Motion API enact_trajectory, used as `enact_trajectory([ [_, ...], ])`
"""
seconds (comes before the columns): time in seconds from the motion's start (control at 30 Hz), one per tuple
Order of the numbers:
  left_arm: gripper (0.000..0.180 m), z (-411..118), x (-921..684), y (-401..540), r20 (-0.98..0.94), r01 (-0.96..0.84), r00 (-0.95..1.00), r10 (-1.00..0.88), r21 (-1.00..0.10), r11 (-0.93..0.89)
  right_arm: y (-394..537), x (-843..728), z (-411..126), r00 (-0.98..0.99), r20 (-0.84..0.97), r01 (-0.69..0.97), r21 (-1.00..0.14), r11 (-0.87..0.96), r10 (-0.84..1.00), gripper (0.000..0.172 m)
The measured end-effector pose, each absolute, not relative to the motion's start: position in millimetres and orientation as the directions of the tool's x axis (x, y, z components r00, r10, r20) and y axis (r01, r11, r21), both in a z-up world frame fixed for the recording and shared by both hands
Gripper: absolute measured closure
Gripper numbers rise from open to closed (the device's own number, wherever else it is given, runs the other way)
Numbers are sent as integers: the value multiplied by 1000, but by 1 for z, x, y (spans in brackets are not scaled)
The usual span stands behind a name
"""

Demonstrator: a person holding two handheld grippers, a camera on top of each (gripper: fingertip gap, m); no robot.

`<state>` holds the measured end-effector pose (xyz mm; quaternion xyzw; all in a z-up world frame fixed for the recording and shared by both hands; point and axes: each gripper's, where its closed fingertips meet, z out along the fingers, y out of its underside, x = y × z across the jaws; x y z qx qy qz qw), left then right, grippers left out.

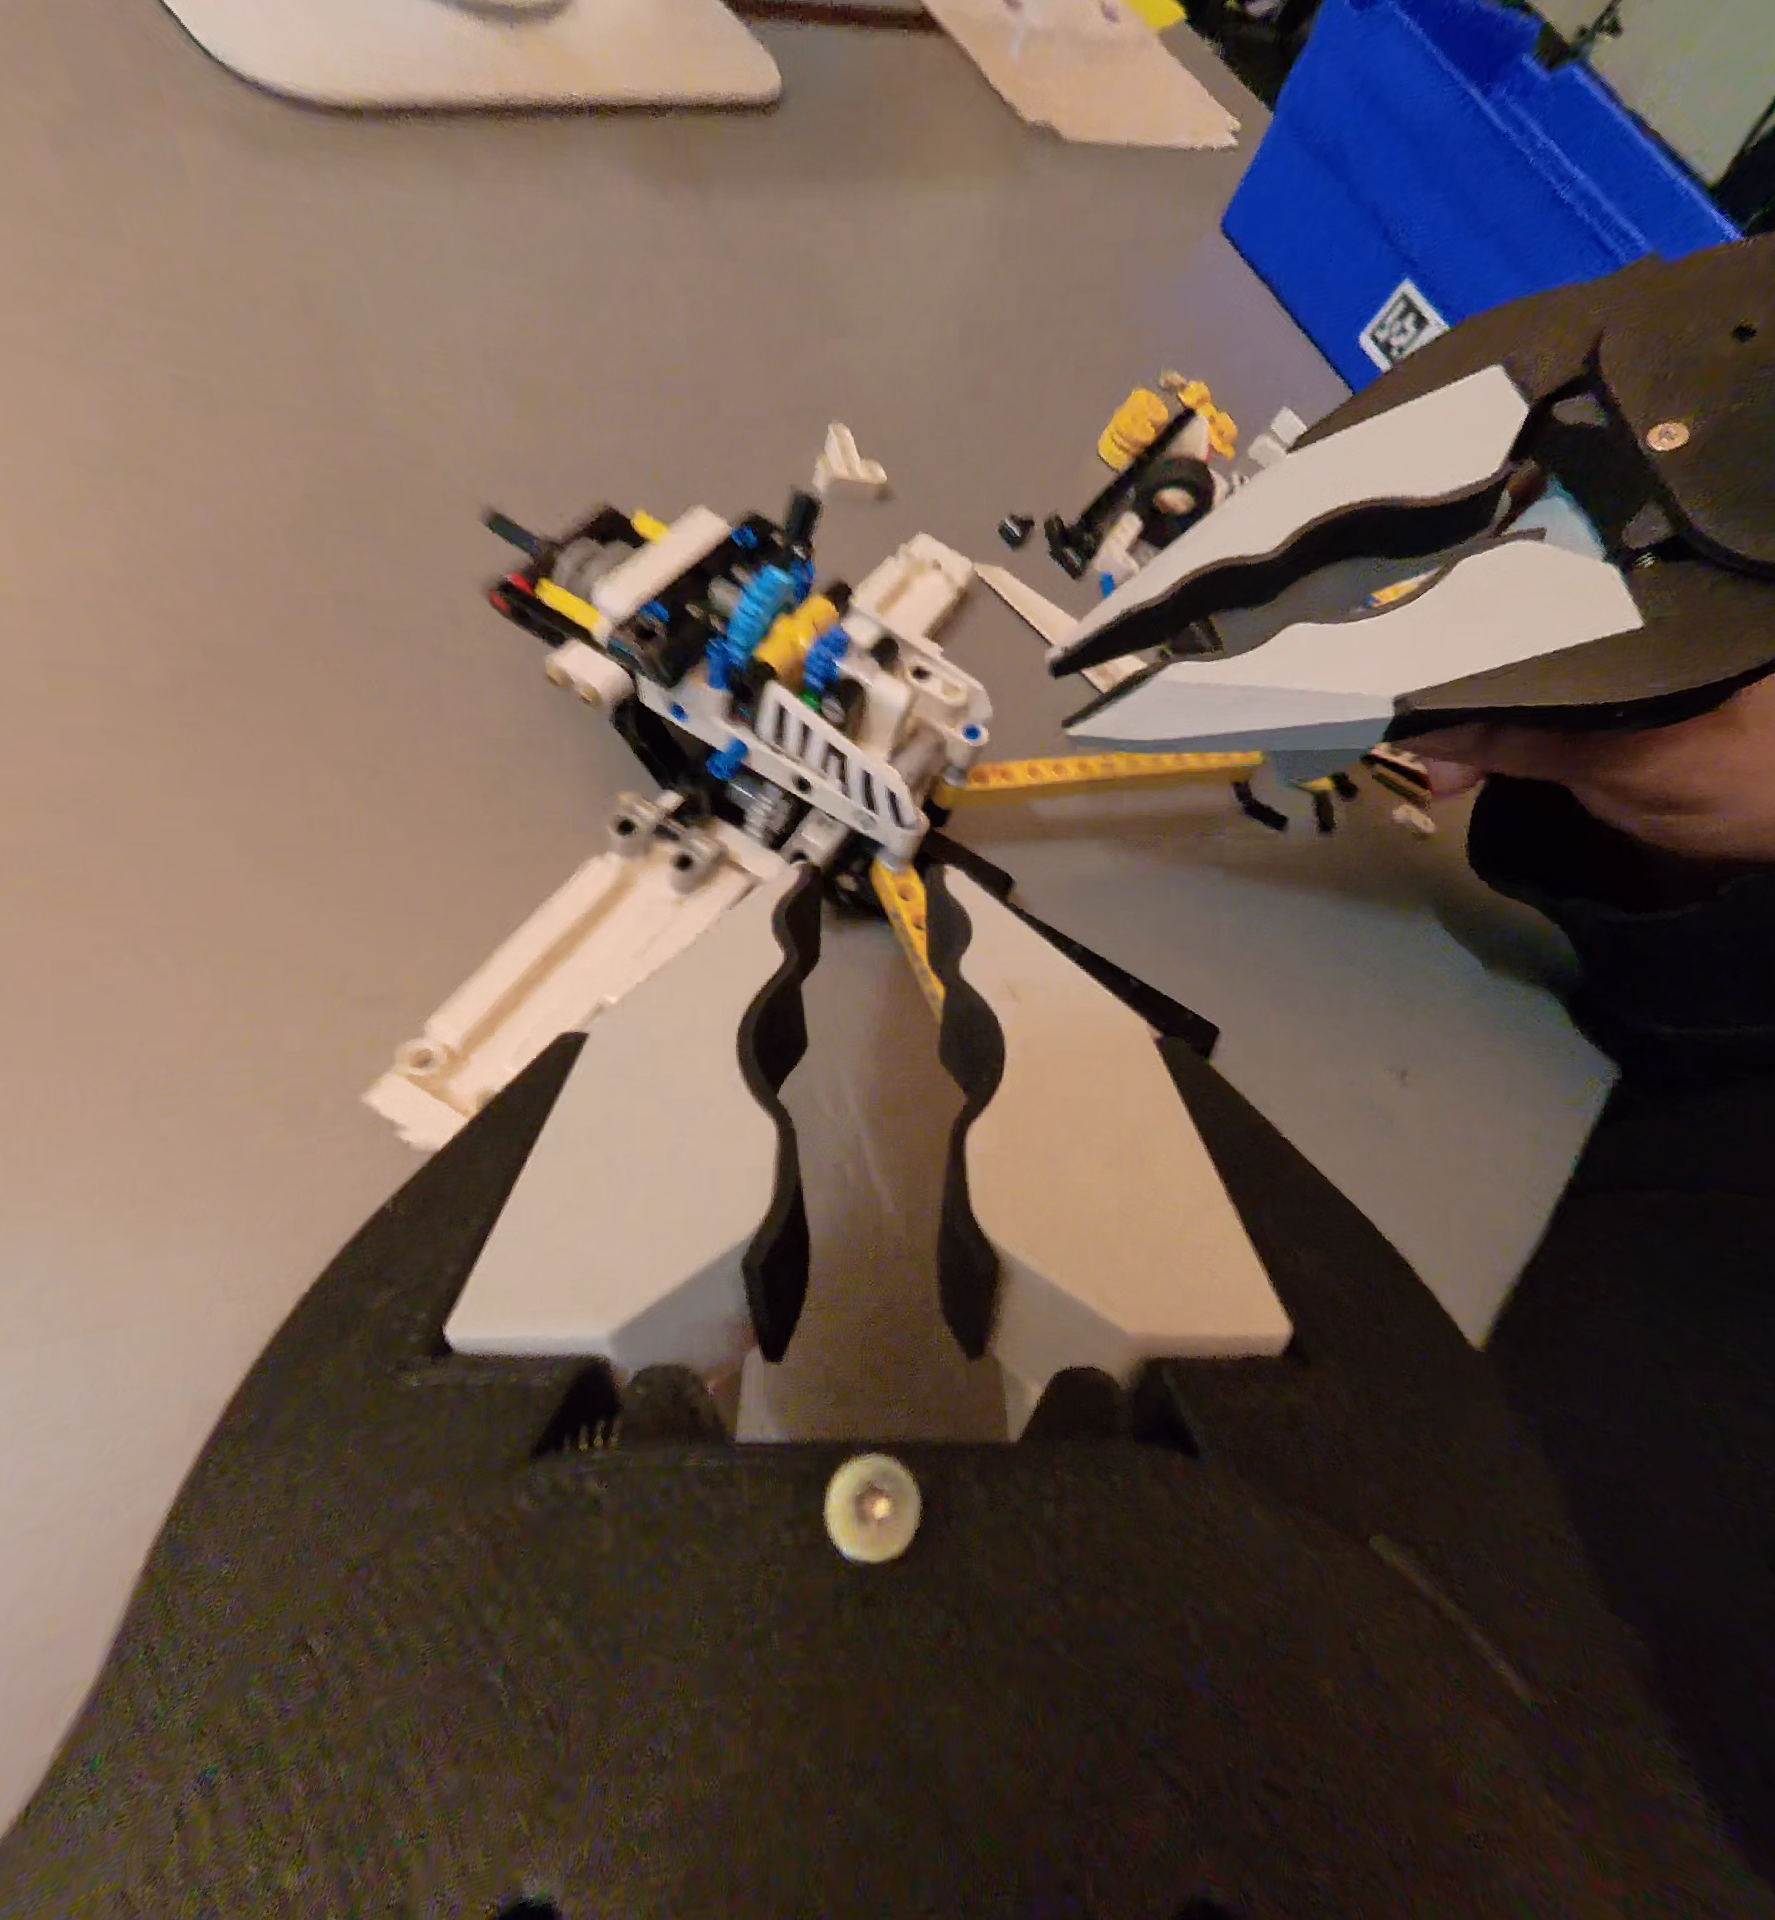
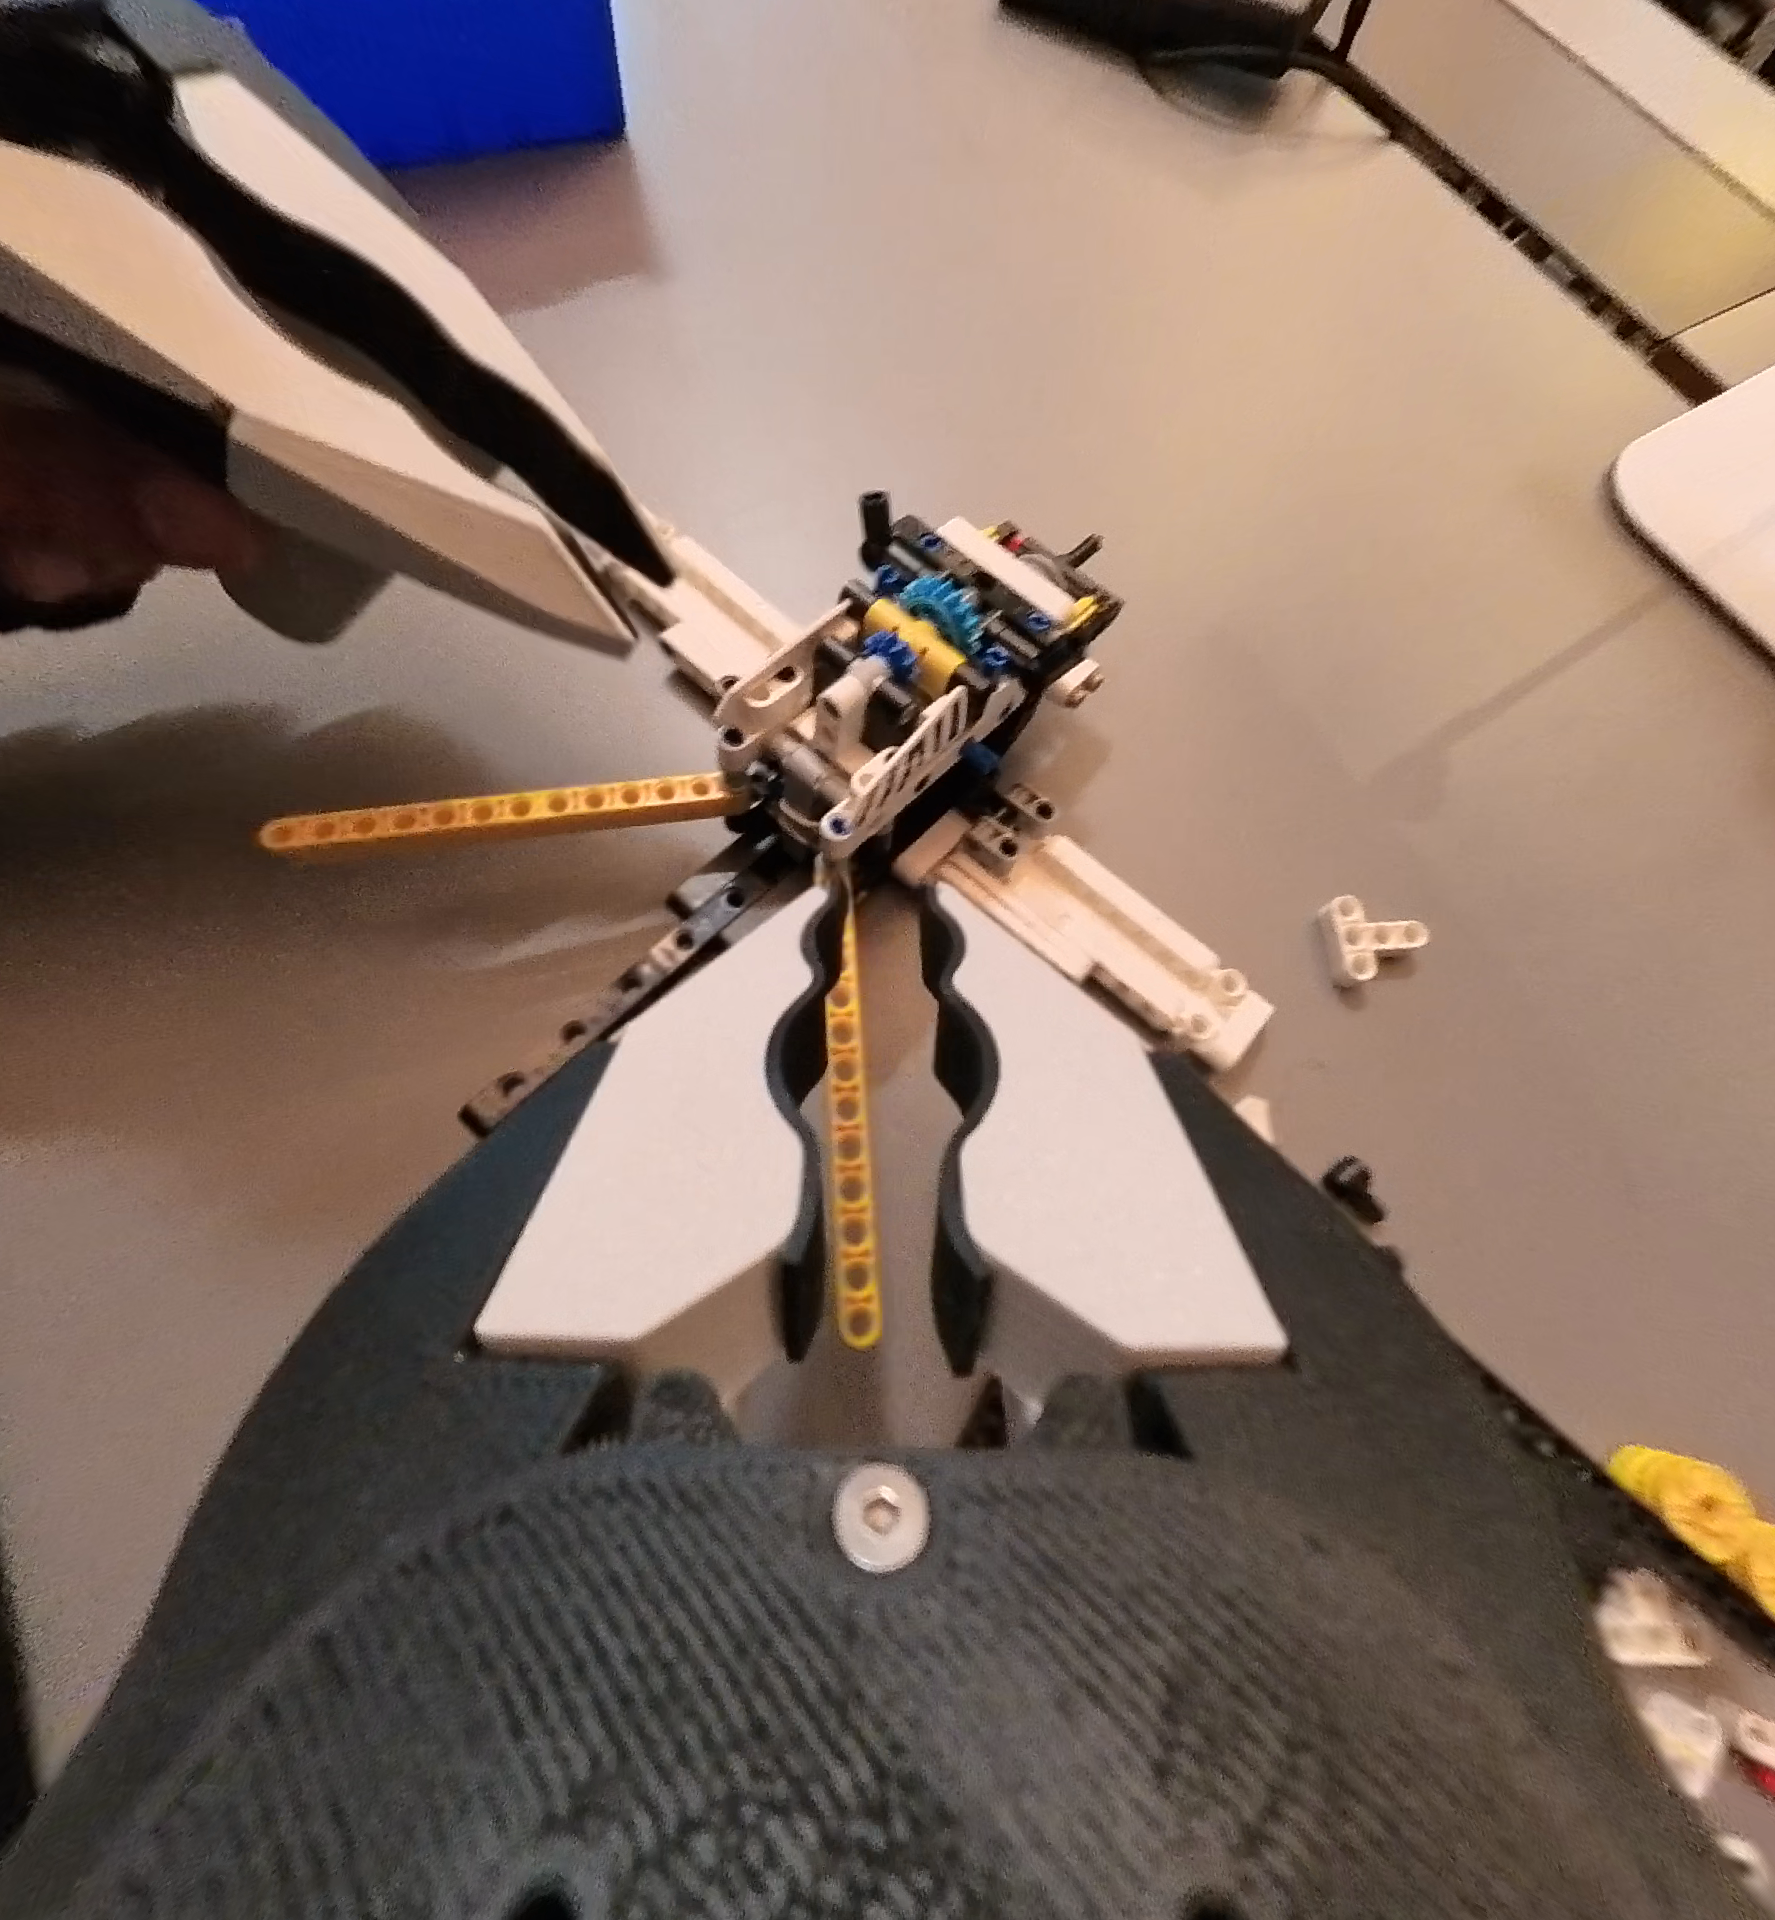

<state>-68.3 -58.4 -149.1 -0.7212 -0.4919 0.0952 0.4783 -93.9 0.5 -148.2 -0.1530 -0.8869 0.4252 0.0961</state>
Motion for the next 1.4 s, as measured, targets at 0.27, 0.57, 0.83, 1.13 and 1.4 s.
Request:
enact_trajectory([
  [0.27,158,-118,-124,-80,183,424,635,751,-895,-141,-17,-139,-94,-933,67,95,-902,421,355,159],
  [0.57,160,-129,-120,-68,189,345,714,674,-933,-104,-28,-141,-112,-949,11,103,-934,343,315,159],
  [0.83,162,-112,-109,-58,205,287,785,584,-957,-49,-29,-135,-125,-966,-2,98,-927,361,258,160],
  [1.13,175,-135,-102,-44,193,335,816,545,-926,-173,-32,-130,-123,-963,-210,247,-939,240,170,158],
  [1.4,174,-143,-102,-39,167,330,820,547,-919,-214,-33,-131,-131,-959,-232,268,-929,255,164,158],
])
